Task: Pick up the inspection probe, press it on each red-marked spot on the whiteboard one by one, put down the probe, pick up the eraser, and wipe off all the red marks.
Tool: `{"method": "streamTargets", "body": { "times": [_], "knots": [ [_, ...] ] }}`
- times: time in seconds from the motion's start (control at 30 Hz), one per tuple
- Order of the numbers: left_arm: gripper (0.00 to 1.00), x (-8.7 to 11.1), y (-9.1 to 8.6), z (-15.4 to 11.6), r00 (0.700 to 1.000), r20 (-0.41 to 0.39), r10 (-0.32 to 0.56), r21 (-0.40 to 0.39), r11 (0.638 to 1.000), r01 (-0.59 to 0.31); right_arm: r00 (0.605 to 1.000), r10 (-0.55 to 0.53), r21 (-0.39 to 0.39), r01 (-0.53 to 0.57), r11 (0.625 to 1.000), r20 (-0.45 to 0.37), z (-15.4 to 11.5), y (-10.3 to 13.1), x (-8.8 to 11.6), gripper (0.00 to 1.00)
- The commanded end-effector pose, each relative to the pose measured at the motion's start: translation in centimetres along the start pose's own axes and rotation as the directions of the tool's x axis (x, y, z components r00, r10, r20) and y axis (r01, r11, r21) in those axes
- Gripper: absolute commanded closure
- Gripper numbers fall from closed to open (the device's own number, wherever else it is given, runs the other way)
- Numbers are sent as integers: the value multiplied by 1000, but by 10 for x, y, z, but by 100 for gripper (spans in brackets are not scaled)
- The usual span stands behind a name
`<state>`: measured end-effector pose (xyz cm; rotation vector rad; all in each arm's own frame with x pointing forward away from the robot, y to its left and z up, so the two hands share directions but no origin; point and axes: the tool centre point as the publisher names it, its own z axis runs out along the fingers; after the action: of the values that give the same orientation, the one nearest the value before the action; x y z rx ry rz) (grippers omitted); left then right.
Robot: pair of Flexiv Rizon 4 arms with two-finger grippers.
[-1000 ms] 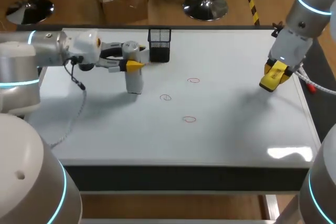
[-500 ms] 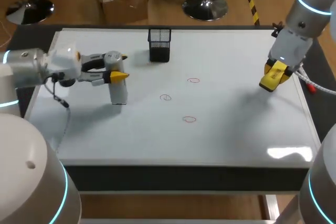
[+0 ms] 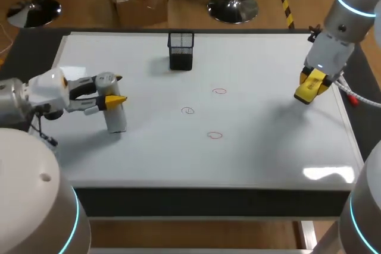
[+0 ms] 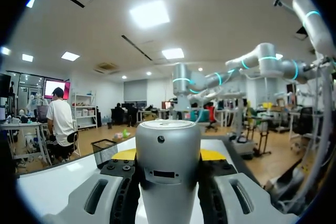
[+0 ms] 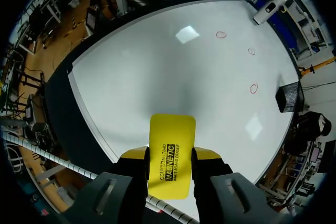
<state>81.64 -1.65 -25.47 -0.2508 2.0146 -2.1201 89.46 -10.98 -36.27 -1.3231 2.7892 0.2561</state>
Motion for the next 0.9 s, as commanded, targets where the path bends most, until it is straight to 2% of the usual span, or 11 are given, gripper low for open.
{"method": "streamTargets", "body": {
  "times": [0.03,0.37,0.43,0.9],
  "knots": [
    [100,12,-6,-19,991,131,2,-8,1000,-1,1000,-1,2,1,1000,-4,-1,0,0,100],
    [100,15,-7,-41,986,166,1,12,1000,-3,1000,-1,2,1,1000,-4,-1,0,0,100],
    [100,16,-9,-46,980,199,8,10,1000,-10,1000,-1,2,1,1000,-4,-1,0,0,100],
    [100,16,-9,-46,980,199,8,10,1000,-10,1000,-1,2,1,1000,-4,-1,0,0,100]
  ]
}}
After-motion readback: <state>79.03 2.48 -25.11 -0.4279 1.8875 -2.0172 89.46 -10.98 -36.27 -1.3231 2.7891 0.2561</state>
